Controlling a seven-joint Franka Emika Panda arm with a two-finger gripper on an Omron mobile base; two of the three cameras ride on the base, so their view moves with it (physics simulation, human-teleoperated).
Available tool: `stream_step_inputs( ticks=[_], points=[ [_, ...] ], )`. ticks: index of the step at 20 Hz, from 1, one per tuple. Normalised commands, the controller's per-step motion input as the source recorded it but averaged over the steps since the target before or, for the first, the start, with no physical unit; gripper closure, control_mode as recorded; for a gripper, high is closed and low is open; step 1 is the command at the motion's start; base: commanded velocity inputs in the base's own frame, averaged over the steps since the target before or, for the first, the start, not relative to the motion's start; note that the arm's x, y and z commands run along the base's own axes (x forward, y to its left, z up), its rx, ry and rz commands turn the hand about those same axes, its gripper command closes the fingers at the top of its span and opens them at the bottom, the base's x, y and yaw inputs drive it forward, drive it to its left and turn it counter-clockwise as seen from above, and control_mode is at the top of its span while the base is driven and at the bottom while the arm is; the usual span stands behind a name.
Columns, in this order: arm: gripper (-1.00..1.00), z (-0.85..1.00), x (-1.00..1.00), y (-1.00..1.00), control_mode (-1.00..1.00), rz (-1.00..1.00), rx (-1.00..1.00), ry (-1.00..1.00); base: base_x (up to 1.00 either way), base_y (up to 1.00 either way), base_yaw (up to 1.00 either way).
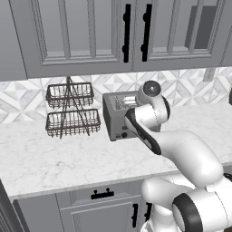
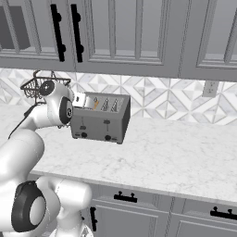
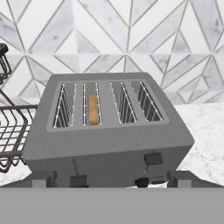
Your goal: Start the toaster. Once the lever pops up, take the bread to the plate on the dining counter.
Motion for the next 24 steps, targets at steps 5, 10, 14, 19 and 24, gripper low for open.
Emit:
stream_step_inputs(
  ticks=[5, 10, 14, 19, 24],
  points=[
    [-1.0, 0.0, 0.0, 0.0, -1.0, 0.0, 0.0, 0.0, 0.0, 0.0, 0.0],
    [-1.0, 0.0, 0.0, 0.0, -1.0, 0.0, 0.0, 0.0, 0.0, 0.0, 0.0],
    [-1.0, 0.0, 0.0, 0.0, -1.0, 0.0, 0.0, 0.0, 0.0, 0.0, 0.0],
    [-1.0, 0.0, 0.0, 0.0, -1.0, 0.0, 0.0, 0.0, 0.0, 0.0, 0.0],
    [-1.0, 0.0, 0.0, 0.0, -1.0, 0.0, 0.0, 0.0, 0.0, 0.0, 0.0]
  ],
)
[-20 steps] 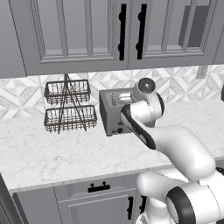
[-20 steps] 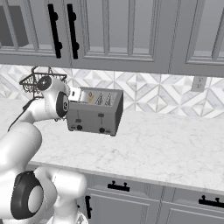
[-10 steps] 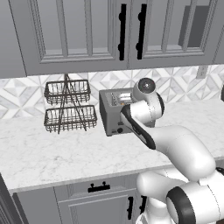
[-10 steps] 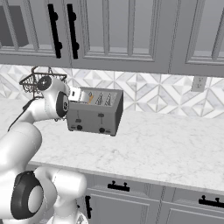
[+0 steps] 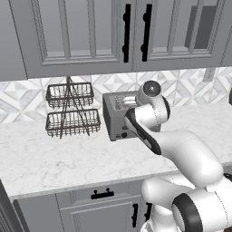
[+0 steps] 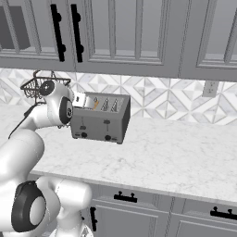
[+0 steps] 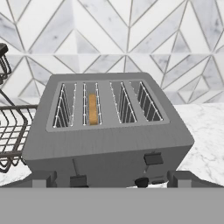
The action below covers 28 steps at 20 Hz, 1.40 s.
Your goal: Start the toaster. Once the lever pops up, take the bread to the plate on the dining counter.
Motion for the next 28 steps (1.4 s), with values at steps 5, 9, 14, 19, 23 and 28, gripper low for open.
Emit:
stream_step_inputs(
  ticks=[5, 9, 14, 19, 23, 28],
  points=[
    [-1.0, 0.0, 0.0, 0.0, -1.0, 0.0, 0.0, 0.0, 0.0, 0.0, 0.0],
    [-1.0, 0.0, 0.0, 0.0, -1.0, 0.0, 0.0, 0.0, 0.0, 0.0, 0.0],
    [-1.0, 0.0, 0.0, 0.0, -1.0, 0.0, 0.0, 0.0, 0.0, 0.0, 0.0],
    [-1.0, 0.0, 0.0, 0.0, -1.0, 0.0, 0.0, 0.0, 0.0, 0.0, 0.0],
    [-1.0, 0.0, 0.0, 0.0, -1.0, 0.0, 0.0, 0.0, 0.0, 0.0, 0.0],
    [-1.0, 0.0, 0.0, 0.0, -1.0, 0.0, 0.0, 0.0, 0.0, 0.0, 0.0]
  ],
)
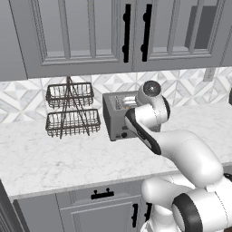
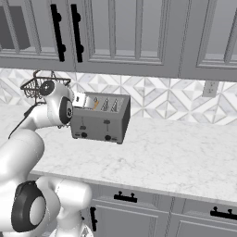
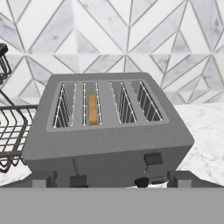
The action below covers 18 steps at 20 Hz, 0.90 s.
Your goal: Start the toaster. Once the lever pops up, take the bread to the plate on the dining counter.
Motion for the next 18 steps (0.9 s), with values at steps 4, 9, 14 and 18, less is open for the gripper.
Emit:
stream_step_inputs(
  ticks=[4, 9, 14, 18],
  points=[
    [-1.0, 0.0, 0.0, 0.0, -1.0, 0.0, 0.0, 0.0, 0.0, 0.0, 0.0],
    [-1.0, 0.0, 0.0, 0.0, -1.0, 0.0, 0.0, 0.0, 0.0, 0.0, 0.0],
    [-1.0, 0.0, 0.0, 0.0, -1.0, 0.0, 0.0, 0.0, 0.0, 0.0, 0.0],
    [-1.0, 0.0, 0.0, 0.0, -1.0, 0.0, 0.0, 0.0, 0.0, 0.0, 0.0]
  ],
)
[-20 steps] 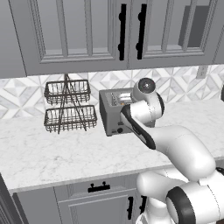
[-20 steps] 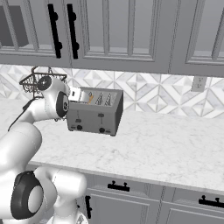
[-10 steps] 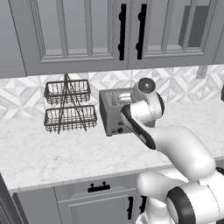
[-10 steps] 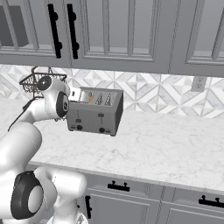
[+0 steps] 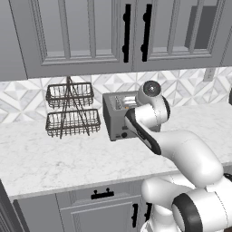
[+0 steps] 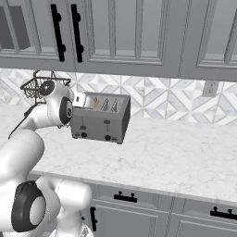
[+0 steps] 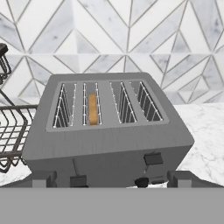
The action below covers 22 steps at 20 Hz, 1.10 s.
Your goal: Start the toaster. Once the lever pops up, take the bread to the plate on the dining counter.
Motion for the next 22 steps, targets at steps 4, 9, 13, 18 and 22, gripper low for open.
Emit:
stream_step_inputs(
  ticks=[4, 9, 13, 18, 22],
  points=[
    [-1.0, 0.0, 0.0, 0.0, -1.0, 0.0, 0.0, 0.0, 0.0, 0.0, 0.0],
    [-1.0, 0.0, 0.0, 0.0, -1.0, 0.0, 0.0, 0.0, 0.0, 0.0, 0.0],
    [-1.0, 0.0, 0.0, 0.0, -1.0, 0.0, 0.0, 0.0, 0.0, 0.0, 0.0],
    [-1.0, 0.0, 0.0, 0.0, -1.0, 0.0, 0.0, 0.0, 0.0, 0.0, 0.0],
    [-1.0, 0.0, 0.01, 0.08, -1.0, 0.0, 0.0, 0.0, 0.0, 0.0, 0.0]
  ],
)
